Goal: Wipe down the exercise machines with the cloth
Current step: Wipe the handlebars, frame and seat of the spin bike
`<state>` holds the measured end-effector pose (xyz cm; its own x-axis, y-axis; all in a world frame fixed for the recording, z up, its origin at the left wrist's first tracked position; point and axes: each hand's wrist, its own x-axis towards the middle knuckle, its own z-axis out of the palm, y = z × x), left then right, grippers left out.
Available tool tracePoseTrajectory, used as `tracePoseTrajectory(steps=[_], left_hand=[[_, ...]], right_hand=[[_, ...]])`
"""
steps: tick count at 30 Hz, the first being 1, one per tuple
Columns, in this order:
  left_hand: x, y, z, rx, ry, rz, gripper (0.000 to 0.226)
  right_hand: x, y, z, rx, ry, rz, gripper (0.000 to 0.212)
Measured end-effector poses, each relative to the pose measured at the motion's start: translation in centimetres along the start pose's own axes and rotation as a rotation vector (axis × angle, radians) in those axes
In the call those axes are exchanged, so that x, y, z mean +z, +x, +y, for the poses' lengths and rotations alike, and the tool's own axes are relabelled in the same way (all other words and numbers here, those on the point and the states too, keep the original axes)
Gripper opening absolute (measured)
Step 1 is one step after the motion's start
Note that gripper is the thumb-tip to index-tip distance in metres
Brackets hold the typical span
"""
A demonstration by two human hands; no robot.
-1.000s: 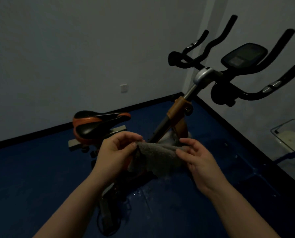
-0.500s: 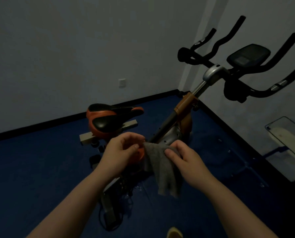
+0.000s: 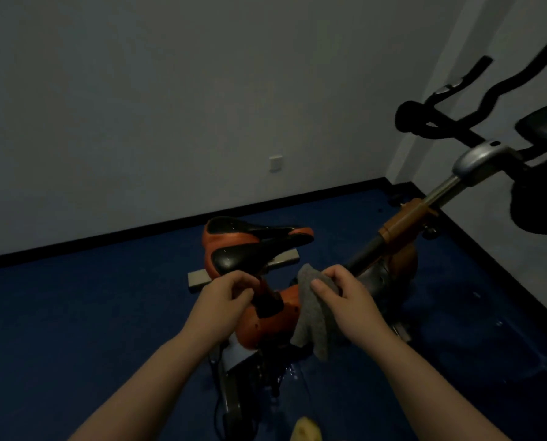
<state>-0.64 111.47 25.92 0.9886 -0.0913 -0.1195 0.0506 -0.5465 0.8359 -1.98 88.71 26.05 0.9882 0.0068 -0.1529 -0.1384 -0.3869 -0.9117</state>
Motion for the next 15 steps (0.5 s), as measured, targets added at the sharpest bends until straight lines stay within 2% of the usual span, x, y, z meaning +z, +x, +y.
tracePoseTrajectory(steps=[7, 12, 15], left_hand=[[-1.2, 2.7, -1.5, -0.052, -0.072, 0.17, 0.025], [-2.4, 5.4, -2.5, -0.046, -0.015, 0.193, 0.023], [-4.0, 7.7, -3.0, -0.007, 0.02, 0.172, 0.022]], right_hand=[[2.3, 5.3, -1.2, -0.113, -0.143, -0.066, 0.013], [2.8, 8.0, -2.7, -0.111, -0.208, 0.018, 0.01], [3.1, 9.9, -4.5, -0.117, -0.212, 0.158, 0.01]])
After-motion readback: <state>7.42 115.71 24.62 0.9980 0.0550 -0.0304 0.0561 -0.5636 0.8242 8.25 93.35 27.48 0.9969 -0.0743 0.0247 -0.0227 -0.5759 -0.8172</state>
